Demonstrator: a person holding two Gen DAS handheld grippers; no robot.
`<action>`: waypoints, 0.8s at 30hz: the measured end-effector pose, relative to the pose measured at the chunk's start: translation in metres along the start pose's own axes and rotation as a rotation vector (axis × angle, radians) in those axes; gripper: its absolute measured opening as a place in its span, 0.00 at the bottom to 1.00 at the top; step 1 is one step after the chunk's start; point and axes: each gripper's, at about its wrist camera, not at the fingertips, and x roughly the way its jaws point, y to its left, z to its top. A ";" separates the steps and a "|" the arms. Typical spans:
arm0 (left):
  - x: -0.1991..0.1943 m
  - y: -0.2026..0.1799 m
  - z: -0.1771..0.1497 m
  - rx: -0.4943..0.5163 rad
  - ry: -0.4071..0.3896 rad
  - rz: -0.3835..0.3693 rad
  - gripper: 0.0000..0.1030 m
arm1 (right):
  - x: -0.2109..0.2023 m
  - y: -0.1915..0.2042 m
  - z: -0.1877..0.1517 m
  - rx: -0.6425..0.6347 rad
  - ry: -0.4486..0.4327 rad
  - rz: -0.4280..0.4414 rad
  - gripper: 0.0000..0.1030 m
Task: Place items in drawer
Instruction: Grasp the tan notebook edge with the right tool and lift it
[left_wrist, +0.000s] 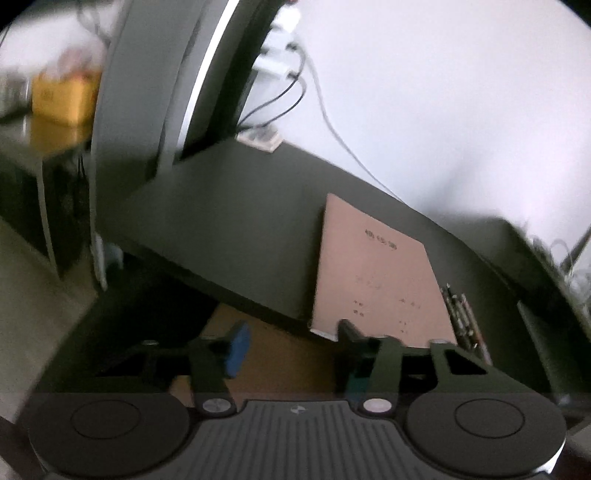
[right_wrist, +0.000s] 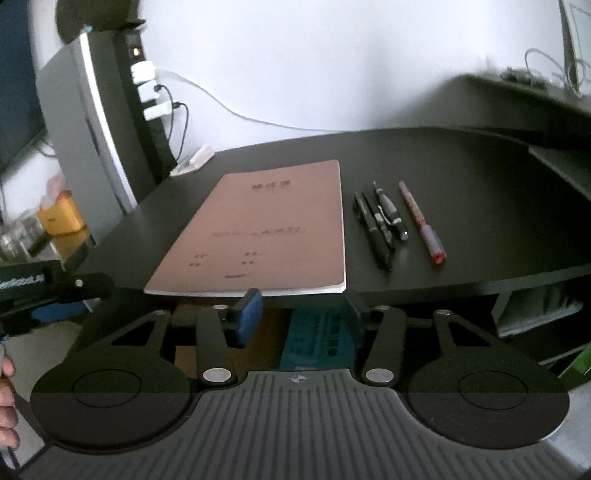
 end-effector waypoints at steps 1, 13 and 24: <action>0.005 0.002 0.001 -0.033 0.010 -0.008 0.35 | 0.002 -0.001 0.000 0.005 0.000 -0.001 0.52; 0.037 0.016 0.006 -0.299 0.105 -0.144 0.21 | 0.010 -0.009 -0.005 0.034 -0.001 0.003 0.53; 0.037 0.010 0.003 -0.278 0.109 -0.120 0.09 | 0.009 -0.011 -0.007 0.034 0.010 0.002 0.54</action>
